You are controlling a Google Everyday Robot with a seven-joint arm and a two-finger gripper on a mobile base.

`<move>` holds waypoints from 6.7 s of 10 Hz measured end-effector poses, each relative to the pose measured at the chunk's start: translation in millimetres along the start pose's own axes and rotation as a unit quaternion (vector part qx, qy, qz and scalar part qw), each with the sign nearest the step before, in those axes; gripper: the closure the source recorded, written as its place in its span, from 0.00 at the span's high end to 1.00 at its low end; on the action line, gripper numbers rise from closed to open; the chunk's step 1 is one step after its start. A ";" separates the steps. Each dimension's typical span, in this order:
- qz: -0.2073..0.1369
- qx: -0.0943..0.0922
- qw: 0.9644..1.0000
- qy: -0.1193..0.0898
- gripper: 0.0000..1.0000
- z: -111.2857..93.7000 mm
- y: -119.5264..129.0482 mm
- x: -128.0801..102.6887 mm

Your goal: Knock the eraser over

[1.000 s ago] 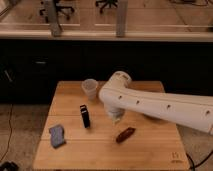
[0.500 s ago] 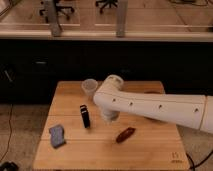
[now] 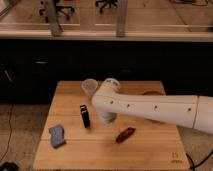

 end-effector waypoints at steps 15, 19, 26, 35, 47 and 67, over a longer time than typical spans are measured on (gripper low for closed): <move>-0.050 0.002 0.999 0.003 0.00 41.7 -24.9 -23.6; -0.072 0.004 0.997 0.009 0.00 44.8 -35.3 -32.2; -0.089 0.016 0.996 0.018 0.00 44.2 -46.7 -42.5; -0.096 0.036 0.995 0.013 0.00 41.6 -48.8 -61.8; -0.096 0.064 0.993 0.012 0.00 36.4 -58.9 -80.0; -0.117 0.121 0.986 0.019 0.00 35.3 -79.8 -104.8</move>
